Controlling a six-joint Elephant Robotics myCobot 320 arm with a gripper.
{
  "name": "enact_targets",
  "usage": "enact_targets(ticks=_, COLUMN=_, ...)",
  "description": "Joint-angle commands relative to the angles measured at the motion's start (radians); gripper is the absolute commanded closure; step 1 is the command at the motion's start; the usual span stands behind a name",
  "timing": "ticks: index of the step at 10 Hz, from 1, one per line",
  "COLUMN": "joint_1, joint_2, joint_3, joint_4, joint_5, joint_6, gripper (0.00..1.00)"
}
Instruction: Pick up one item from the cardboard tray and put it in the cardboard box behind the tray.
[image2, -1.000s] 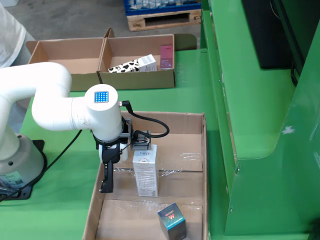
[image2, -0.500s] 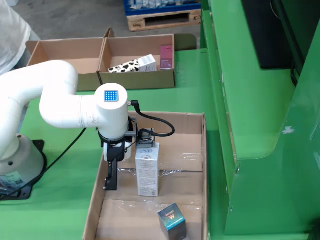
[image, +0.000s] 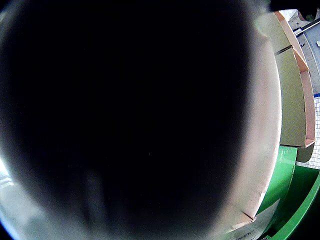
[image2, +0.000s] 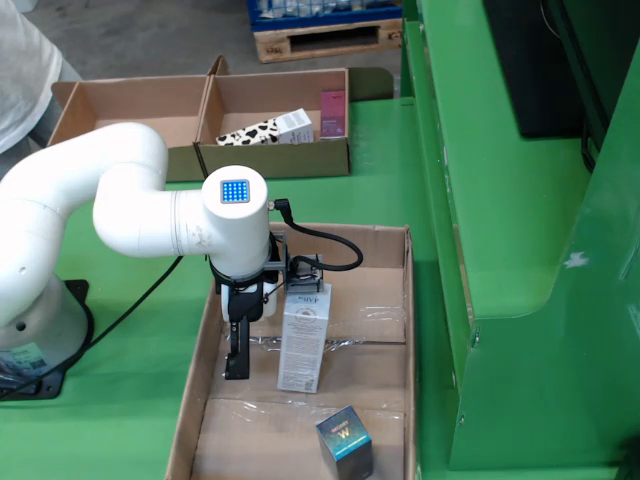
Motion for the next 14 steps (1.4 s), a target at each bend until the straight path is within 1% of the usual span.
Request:
enact_targets(ticks=1, joint_1=-0.006, joint_2=-0.003, joint_3=0.365, joint_4=-0.015, joint_5=-0.009, joint_6=0.008, gripper=0.00)
enact_targets(ticks=4, joint_1=-0.006, joint_2=-0.003, joint_3=0.365, joint_4=-0.015, joint_5=-0.009, joint_6=0.008, gripper=0.00)
enact_targets(ticks=7, joint_1=0.010, joint_2=0.012, joint_3=0.365, joint_4=0.039, joint_5=-0.017, joint_6=0.031, gripper=0.00)
enact_targets(ticks=14, joint_1=0.010, joint_2=0.012, joint_3=0.365, joint_4=0.039, joint_5=-0.017, joint_6=0.031, gripper=0.00)
